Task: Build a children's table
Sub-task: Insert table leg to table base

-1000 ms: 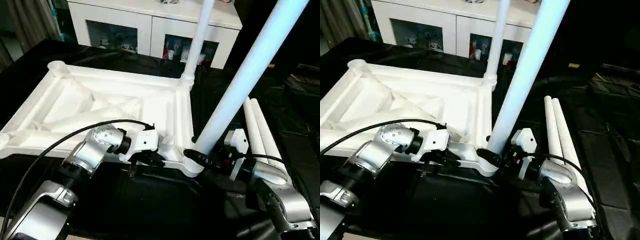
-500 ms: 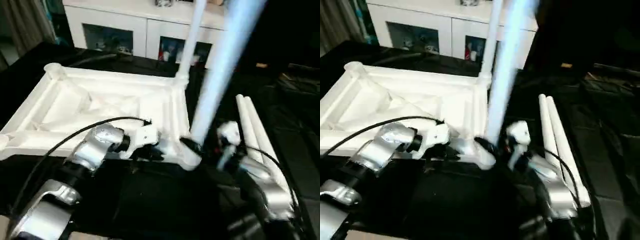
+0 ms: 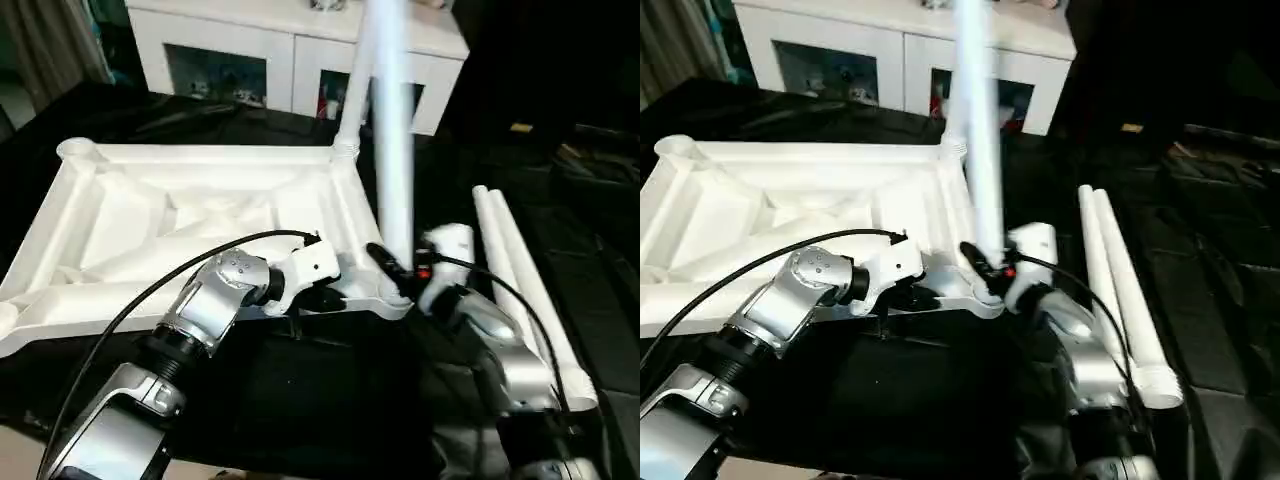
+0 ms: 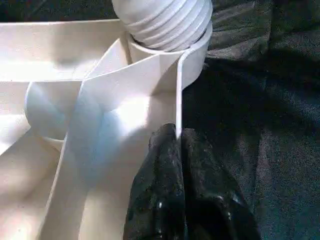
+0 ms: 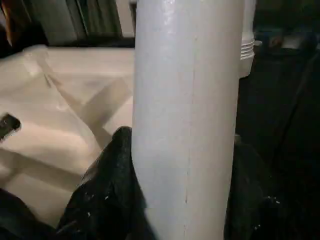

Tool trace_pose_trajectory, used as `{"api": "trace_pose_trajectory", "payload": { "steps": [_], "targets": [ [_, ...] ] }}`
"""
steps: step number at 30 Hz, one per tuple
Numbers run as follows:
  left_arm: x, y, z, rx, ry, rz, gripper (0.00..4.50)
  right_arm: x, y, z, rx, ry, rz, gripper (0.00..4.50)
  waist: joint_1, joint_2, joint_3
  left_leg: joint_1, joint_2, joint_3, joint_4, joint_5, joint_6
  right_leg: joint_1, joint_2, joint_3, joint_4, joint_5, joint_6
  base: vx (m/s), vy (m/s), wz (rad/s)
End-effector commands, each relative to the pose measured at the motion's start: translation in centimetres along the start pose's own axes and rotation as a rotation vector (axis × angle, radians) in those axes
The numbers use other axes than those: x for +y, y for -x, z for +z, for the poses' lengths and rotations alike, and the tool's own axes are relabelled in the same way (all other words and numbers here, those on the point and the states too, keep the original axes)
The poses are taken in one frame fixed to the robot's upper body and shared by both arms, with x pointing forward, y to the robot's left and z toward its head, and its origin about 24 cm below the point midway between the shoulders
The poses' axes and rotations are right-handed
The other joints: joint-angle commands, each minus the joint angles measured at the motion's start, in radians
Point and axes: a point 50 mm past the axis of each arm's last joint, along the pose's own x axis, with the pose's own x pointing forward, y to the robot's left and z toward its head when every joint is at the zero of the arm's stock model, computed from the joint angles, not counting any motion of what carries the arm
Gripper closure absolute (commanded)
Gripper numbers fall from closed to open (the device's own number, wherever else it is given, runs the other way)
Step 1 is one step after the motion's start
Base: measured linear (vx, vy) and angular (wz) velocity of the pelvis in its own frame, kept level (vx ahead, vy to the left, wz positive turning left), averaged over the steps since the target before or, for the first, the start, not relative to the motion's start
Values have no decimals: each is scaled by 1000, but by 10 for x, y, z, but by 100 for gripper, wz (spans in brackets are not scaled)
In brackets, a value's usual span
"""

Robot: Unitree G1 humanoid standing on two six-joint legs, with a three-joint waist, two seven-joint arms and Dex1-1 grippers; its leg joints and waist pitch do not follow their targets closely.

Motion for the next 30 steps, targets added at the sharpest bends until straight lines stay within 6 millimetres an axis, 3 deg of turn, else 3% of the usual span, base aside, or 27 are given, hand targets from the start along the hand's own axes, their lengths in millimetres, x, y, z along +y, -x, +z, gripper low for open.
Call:
{"api": "trace_pose_trajectory", "payload": {
  "steps": [1,3,4,6,7,9,10,12,14,16,18,19,20,21,23,27,30],
  "targets": [
    [6,8,-22,107,38,98,450,-1,9,-7,12,-55,29,264,2,11,-31,12,76,-37,-90,-364,4,9,-83,59,-67,-282,-173,0,0,0],
    [8,11,-21,99,29,107,450,0,11,1,-30,-59,58,264,3,10,-32,7,76,-37,-88,-327,19,16,-87,59,-63,-268,-182,0,0,0],
    [8,13,-19,83,21,106,450,1,12,5,-50,-60,73,264,3,21,-31,6,75,-37,-87,-315,22,16,-86,58,-62,-276,-187,0,0,0],
    [9,18,-14,31,22,106,450,3,14,15,-89,-46,102,264,1,13,-38,0,72,-35,-81,-269,31,24,-87,57,-58,-248,-190,0,0,0],
    [10,22,-8,-30,42,107,450,4,15,22,-112,-33,121,264,2,16,-40,-3,72,-35,-79,-243,38,27,-87,57,-54,-221,-198,0,0,0],
    [11,27,0,-110,59,97,450,5,16,31,-137,-15,142,264,2,13,-50,-12,67,-31,-65,-128,68,33,-83,56,-33,-67,-226,0,0,0],
    [12,33,6,-162,83,96,394,6,16,38,-155,-5,154,264,0,14,-52,-14,64,-27,-54,-55,99,30,-77,55,-16,55,-253,0,0,0],
    [12,37,10,-198,105,85,394,7,17,42,-164,3,165,264,2,11,-64,-16,56,-21,-38,64,163,36,-75,54,9,275,-311,0,0,0],
    [12,43,13,-240,133,68,358,9,17,47,-171,16,181,264,4,7,-63,-16,52,-16,-30,78,198,32,-71,55,14,335,-334,0,0,0],
    [13,58,25,-373,215,2,351,14,17,54,-179,35,209,264,9,6,-68,-20,54,-18,-26,104,211,33,-70,52,24,362,-346,0,0,0],
    [16,68,37,-490,268,-24,333,17,16,57,-175,52,219,264,9,10,-56,-18,57,-15,-28,41,200,24,-67,49,14,245,-347,0,0,0],
    [20,74,47,-571,294,-24,316,19,15,57,-174,53,223,264,10,6,-57,-16,59,-15,-30,15,192,25,-68,48,10,195,-341,0,0,0],
    [21,75,48,-578,296,-23,307,19,15,58,-174,53,223,264,14,11,-52,-13,60,-15,-32,-29,167,22,-69,49,3,100,-331,0,0,0],
    [23,77,55,-624,317,-16,307,20,14,57,-169,56,223,264,16,11,-52,-11,62,-15,-33,-49,155,21,-69,49,-1,57,-321,0,0,0],
    [27,79,66,-699,350,-7,303,23,12,57,-163,65,234,264,17,11,-47,-10,64,-16,-37,-117,100,19,-68,51,-10,-69,-286,-27,7,1],
    [33,75,90,-809,424,0,262,30,9,56,-151,76,262,264,24,10,-46,-10,65,-19,-38,-167,53,17,-71,51,-20,-157,-249,-26,6,2],
    [31,67,105,-841,454,-37,233,34,8,54,-132,94,274,264,25,9,-46,-7,62,-21,-38,-191,38,16,-73,52,-27,-210,-220,0,0,0]
  ]
}}
